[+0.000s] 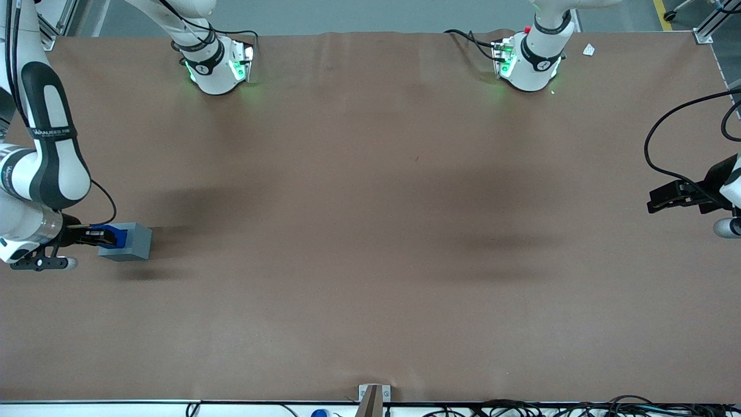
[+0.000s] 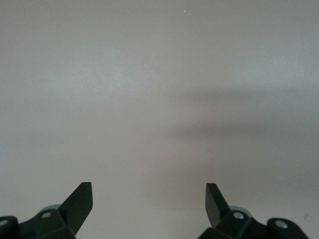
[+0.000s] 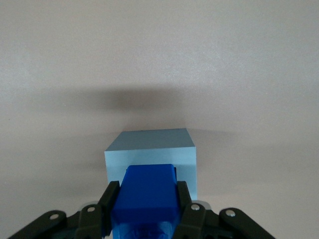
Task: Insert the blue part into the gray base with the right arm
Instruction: 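Open the right gripper to release the blue block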
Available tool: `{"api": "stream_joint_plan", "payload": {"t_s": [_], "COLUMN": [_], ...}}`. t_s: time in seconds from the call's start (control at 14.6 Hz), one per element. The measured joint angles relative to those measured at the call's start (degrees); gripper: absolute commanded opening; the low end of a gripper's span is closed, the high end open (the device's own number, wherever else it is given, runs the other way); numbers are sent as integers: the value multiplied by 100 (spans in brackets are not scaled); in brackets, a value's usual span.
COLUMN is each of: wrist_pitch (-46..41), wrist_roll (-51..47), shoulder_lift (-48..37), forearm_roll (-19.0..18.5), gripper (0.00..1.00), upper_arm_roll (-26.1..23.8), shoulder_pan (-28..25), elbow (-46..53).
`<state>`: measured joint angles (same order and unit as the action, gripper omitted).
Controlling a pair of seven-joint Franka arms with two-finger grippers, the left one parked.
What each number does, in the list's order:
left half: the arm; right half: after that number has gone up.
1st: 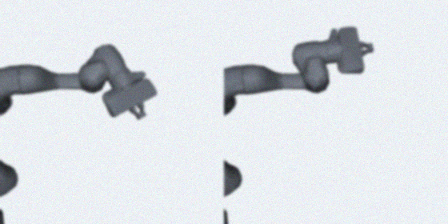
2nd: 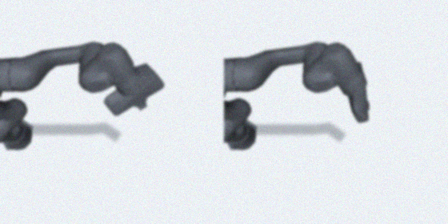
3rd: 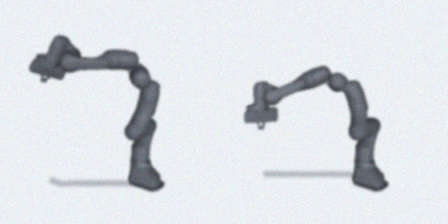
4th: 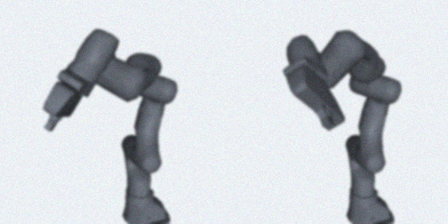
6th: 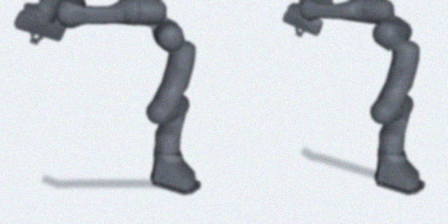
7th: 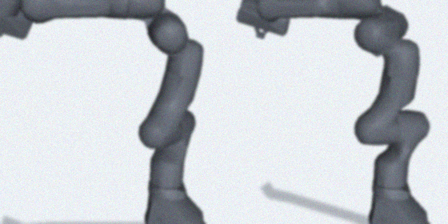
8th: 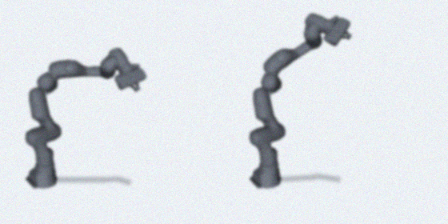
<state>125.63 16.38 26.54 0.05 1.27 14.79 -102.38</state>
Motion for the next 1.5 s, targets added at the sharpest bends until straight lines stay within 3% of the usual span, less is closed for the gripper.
{"api": "stream_joint_plan", "payload": {"t_s": [1.16, 1.23, 1.3, 1.37, 1.5], "wrist_pitch": [-209, -209, -209, -209, -209], "wrist_roll": [0, 0, 0, -1, -1], "shoulder_lift": [136, 139, 139, 139, 139], "forearm_roll": [1, 1, 1, 1, 1], "gripper": [4, 17, 65, 100, 100], "upper_arm_roll": [-2, -2, -1, 0, 2], "shoulder_pan": [-2, -2, -2, -2, -1], "elbow": [43, 44, 44, 44, 44]}}
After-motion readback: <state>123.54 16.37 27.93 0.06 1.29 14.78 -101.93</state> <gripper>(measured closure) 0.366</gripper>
